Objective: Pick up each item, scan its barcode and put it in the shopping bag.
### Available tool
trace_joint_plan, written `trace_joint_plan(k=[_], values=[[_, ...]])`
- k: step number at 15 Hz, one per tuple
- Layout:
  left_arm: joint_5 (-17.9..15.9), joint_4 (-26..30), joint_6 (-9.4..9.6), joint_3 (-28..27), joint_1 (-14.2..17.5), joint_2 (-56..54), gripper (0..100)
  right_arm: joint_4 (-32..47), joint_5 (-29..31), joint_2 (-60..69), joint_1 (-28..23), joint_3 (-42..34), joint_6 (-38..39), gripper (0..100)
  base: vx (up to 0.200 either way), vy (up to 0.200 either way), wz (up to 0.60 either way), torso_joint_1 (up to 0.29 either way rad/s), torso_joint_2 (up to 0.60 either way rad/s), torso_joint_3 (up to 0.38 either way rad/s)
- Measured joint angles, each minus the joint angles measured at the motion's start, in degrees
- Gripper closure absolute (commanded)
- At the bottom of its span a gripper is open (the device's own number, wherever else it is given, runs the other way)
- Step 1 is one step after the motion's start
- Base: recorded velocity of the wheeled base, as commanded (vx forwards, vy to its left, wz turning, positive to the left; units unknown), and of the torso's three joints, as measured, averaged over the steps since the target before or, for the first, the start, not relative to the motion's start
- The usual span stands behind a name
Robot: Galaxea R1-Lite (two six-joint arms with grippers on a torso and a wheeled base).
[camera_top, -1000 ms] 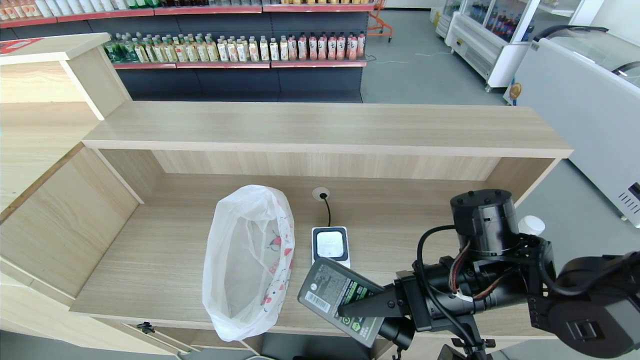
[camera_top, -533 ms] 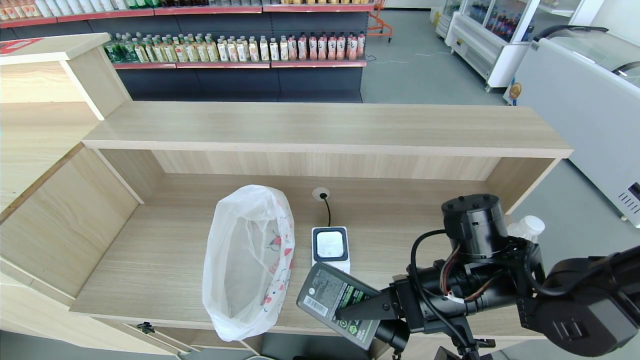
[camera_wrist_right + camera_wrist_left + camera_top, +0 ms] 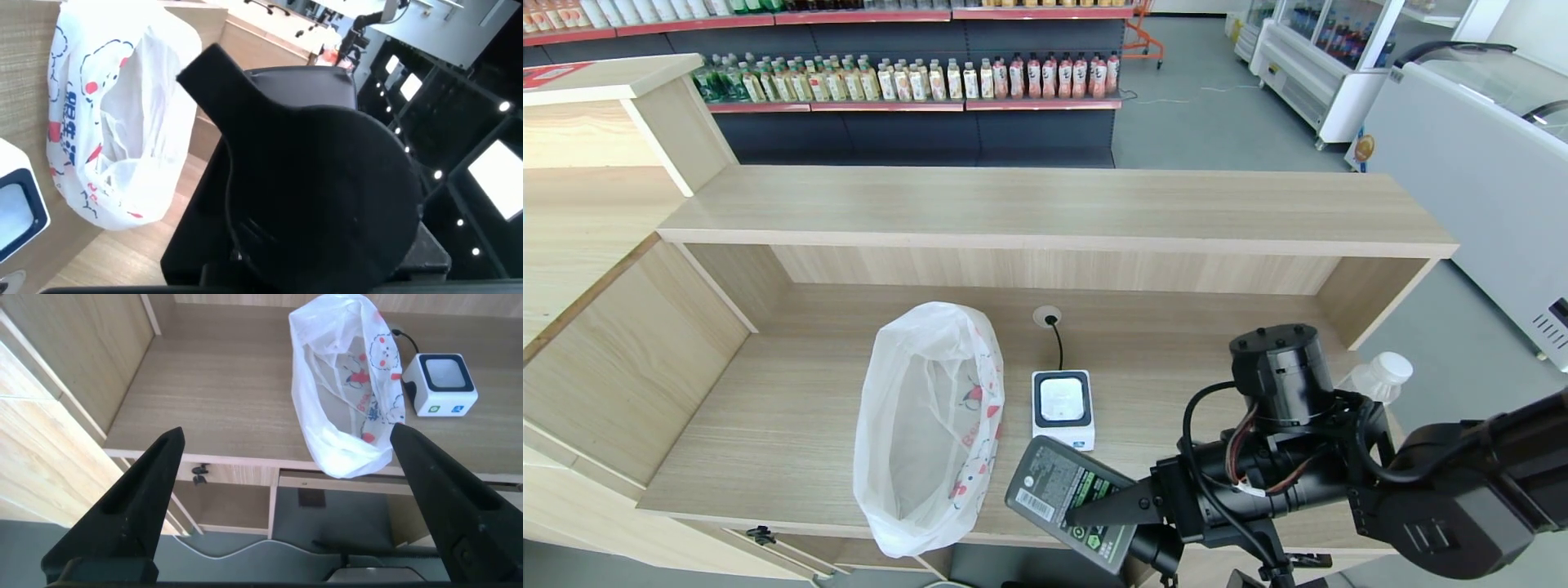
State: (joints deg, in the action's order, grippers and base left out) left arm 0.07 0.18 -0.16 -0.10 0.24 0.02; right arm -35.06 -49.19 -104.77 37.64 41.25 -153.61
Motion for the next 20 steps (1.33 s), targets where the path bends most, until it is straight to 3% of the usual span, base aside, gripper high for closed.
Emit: trace_joint_plan(k=[2, 4, 6, 8, 11, 13, 16, 18, 20], values=[[0.0, -0.02, 0.0, 0.0, 0.0, 0.0, 0, 0.28, 0.01, 0.22, -0.02, -0.29, 2.5, 100, 0.0, 0.0, 0.0, 0.0, 0.0, 0.0], [0.0, 0.0, 0.0, 0.0, -0.04, 0.0, 0, 0.5, 0.01, 1.95, 0.37, -1.16, 10.79, 100, 0.0, 0.0, 0.0, 0.0, 0.0, 0.0], [0.0, 0.0, 0.0, 0.0, -0.02, 0.0, 0, 0.35, 0.39, 5.55, 0.5, -2.61, 27.14, 100, 0.0, 0.0, 0.0, 0.0, 0.0, 0.0], [0.0, 0.0, 0.0, 0.0, 0.0, 0.0, 0, -0.24, 4.74, 11.63, 0.28, -4.02, 39.84, 100, 0.0, 0.0, 0.0, 0.0, 0.0, 0.0], [-0.02, 0.0, 0.0, 0.0, 0.0, 0.0, 0, 3.1, 10.76, 24.22, -4.02, -6.78, 60.55, 100, 0.0, 0.0, 0.0, 0.0, 0.0, 0.0], [0.0, -0.02, 0.0, 0.0, 0.0, 0.0, 0, 7.17, 12.39, 30.34, -11.63, -7.83, 83.71, 100, 0.0, 0.0, 0.0, 0.0, 0.0, 0.0], [0.0, 0.0, 0.0, 0.0, -0.04, 0.0, 0, 11.74, 17.18, 36.05, -21.61, -8.85, 125.78, 100, 0.0, 0.0, 0.0, 0.0, 0.0, 0.0], [0.0, 0.0, 0.0, 0.0, -0.02, 0.0, 0, 13.76, 21.71, 38.4, -24.25, -10.12, 155.38, 100, 0.0, 0.0, 0.0, 0.0, 0.0, 0.0], [0.0, 0.0, 0.0, 0.0, 0.0, 0.0, 0, 15.41, 25.22, 40.3, -24.55, -11.46, 175.31, 100, 0.0, 0.0, 0.0, 0.0, 0.0, 0.0]])
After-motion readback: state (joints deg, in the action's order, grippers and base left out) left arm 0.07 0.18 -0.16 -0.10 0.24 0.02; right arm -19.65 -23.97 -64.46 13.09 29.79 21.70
